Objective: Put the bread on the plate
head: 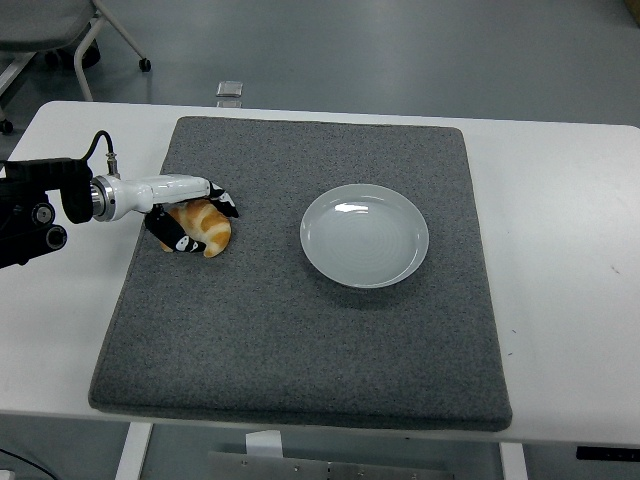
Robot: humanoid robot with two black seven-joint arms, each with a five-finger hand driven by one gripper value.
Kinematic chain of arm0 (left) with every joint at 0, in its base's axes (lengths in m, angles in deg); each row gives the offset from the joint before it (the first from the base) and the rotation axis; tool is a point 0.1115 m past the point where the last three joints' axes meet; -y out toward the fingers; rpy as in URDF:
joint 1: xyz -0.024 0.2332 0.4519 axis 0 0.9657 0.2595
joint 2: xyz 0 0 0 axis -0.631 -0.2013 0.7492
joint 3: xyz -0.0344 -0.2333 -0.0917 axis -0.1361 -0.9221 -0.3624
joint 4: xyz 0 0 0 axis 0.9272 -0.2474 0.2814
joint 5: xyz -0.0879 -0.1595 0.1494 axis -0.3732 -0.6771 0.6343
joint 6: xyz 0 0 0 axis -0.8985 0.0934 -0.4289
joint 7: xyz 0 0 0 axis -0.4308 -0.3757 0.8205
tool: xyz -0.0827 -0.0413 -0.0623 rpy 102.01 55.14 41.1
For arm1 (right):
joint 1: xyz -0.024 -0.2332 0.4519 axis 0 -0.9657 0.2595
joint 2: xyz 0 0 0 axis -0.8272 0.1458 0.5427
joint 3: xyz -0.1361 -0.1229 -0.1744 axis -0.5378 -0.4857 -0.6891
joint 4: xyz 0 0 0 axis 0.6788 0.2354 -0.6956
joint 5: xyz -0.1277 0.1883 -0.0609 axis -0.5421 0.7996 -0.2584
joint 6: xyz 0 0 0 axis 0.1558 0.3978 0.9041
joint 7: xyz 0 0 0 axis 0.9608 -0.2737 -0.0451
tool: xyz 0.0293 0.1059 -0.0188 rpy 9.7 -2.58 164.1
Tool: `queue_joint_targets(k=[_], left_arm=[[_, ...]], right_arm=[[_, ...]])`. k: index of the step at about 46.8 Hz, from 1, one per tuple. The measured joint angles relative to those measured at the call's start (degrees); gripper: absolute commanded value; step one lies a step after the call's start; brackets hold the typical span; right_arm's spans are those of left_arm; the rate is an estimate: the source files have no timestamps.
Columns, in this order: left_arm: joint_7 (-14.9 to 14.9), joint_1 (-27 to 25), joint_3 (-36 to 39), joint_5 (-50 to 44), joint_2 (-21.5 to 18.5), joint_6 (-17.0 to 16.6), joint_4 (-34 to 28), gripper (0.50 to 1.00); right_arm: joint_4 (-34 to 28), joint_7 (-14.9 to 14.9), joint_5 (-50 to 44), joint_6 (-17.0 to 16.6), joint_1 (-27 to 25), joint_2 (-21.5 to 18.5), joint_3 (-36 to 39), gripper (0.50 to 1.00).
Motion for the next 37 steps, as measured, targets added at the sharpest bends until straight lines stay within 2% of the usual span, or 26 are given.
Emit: queue_joint_targets(k=[7, 14, 17, 23, 28, 37], left_arm=[[0.0, 0.0, 0.0, 0.0, 0.0, -0.8, 0.2, 0.799], [0.0, 0.0, 0.6, 0.1, 0.4, -1.7, 0.3, 0.771], [0.0, 0.0, 0.6, 0.3, 0.6, -1.8, 0.3, 0.741], [0.0, 0.0, 0.6, 0.5, 0.7, -2.0, 0.3, 0.641], [0.0, 0.0, 0.6, 0.8, 0.7, -2.0, 0.3, 0.500], [0.0, 0.0, 0.6, 3.8, 0.9, -2.1, 0.3, 0.500]], right_arm=[[0.0, 0.0, 0.0, 0.0, 0.0, 0.0, 0.0, 0.930], [0.0, 0.0, 0.0, 0.0, 0.0, 0.0, 0.0, 0.930], [0.0, 0.0, 0.0, 0.0, 0.0, 0.0, 0.0, 0.930], [0.0, 0.0, 0.0, 0.0, 0.0, 0.0, 0.0, 0.930], [0.0, 0.0, 0.0, 0.0, 0.0, 0.0, 0.0, 0.930], [0.0, 0.0, 0.0, 0.0, 0.0, 0.0, 0.0, 0.930]])
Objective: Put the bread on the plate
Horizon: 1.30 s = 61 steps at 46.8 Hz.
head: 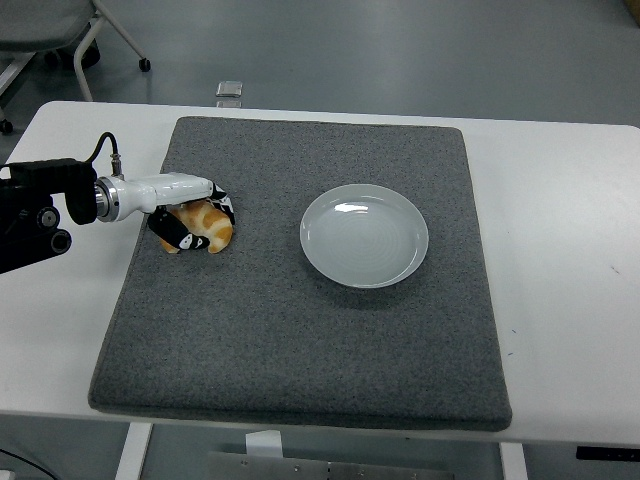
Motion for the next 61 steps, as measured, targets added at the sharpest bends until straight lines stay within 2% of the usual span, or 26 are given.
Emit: queue_joint_targets(k=[13, 19, 27, 35, 61], left_arm=[[-0.2, 0.0, 0.0, 0.6, 0.0, 0.0, 0.1, 0.500], [-0.1, -0.2, 0.0, 0.7, 0.0, -1.4, 0.1, 0.500], [-0.1, -1.1, -0.1, 0.7, -0.2, -1.5, -0.4, 0.500], [-0.2, -3.1, -0.7, 0.5, -0.7, -1.5, -0.6, 0.500], [-0.2, -14.6, -0.9, -0.6, -3.2, -0.7, -1.6, 0.500]], right_arm=[[0.0, 0.0, 0.0, 0.0, 0.0, 0.0, 0.0, 0.930], [0.0, 0.0, 0.0, 0.0, 0.0, 0.0, 0.0, 0.930], [0.0, 0.0, 0.0, 0.0, 0.0, 0.0, 0.0, 0.930], [0.0, 0.0, 0.0, 0.0, 0.0, 0.0, 0.0, 0.930], [0.0, 0.0, 0.0, 0.0, 0.0, 0.0, 0.0, 0.932]])
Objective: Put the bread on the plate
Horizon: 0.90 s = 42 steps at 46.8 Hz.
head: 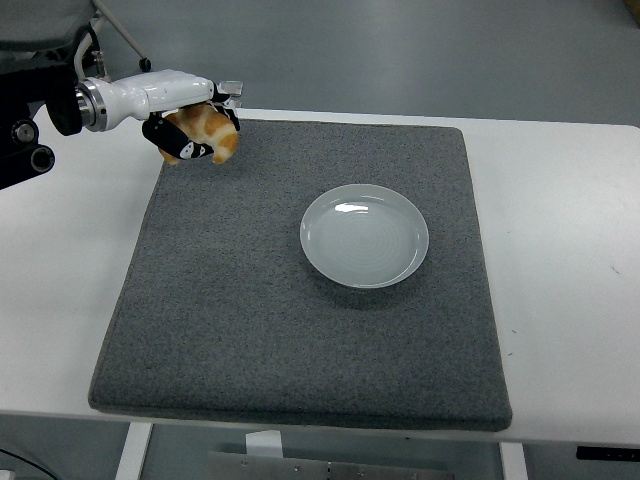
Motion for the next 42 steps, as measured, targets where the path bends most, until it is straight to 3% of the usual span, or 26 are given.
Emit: queue_joint_targets(k=[11, 42], left_arm=[[0.0, -4.6, -0.4, -0.1, -0.8, 0.9, -0.2, 0.500], [0.6, -11.3, -6.3, -0.2, -0.1, 6.4, -2.9, 0.500]], right_arm=[[0.0, 0.0, 0.0, 0.0, 0.0, 0.0, 0.0, 0.930], [0.0, 0.0, 0.0, 0.0, 0.0, 0.0, 0.0, 0.930]])
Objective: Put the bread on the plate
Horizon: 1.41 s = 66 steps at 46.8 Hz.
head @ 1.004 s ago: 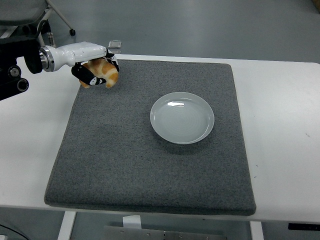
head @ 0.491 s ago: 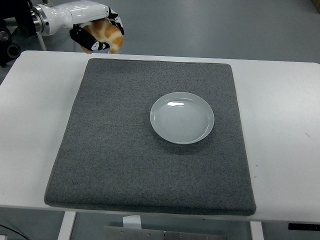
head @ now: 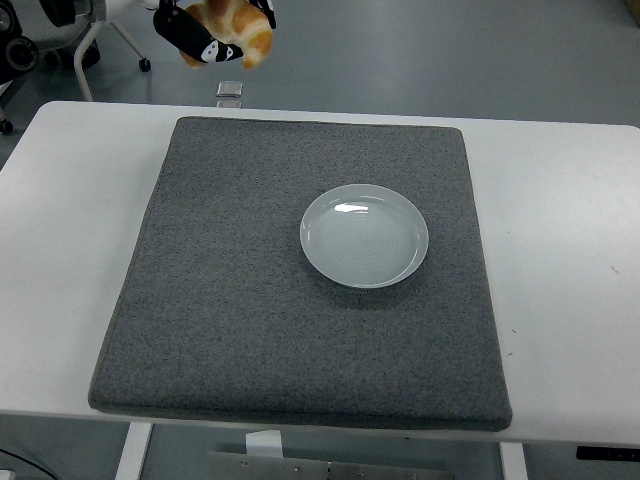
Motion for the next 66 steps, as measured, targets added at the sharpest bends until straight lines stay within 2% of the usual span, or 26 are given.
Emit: queue_joint_targets(k=[6, 13, 25, 41, 54, 66], left_arm=[[0.6, -0.8, -0.4, 0.1, 0.8, 0.1, -1.1, 0.500], [1.6, -0.8, -2.0, 0.0, 3.6, 0.1, -1.9, 0.500], [2.6, -0.7, -3.5, 0.0, 9.5, 0.1, -2.5, 0.500], [2.5, 1.6, -2.6, 1.4, 17.9, 0.1, -2.0, 0.500], [2.2, 6.9, -2.4, 9.6, 24.1, -1.1, 3.0, 0.500], [2.2, 11.1, -2.3, 16.2, 29.0, -4.0, 8.6, 0.500]], right_arm=[[0.0, 0.0, 0.0, 0.0, 0.0, 0.0, 0.0, 0.930], [0.0, 0.0, 0.0, 0.0, 0.0, 0.0, 0.0, 0.930], [0.0, 0.0, 0.0, 0.0, 0.0, 0.0, 0.0, 0.930], [0.0, 0.0, 0.0, 0.0, 0.0, 0.0, 0.0, 0.930], [0.0, 0.0, 0.0, 0.0, 0.0, 0.0, 0.0, 0.930], [0.0, 0.0, 0.0, 0.0, 0.0, 0.0, 0.0, 0.930]])
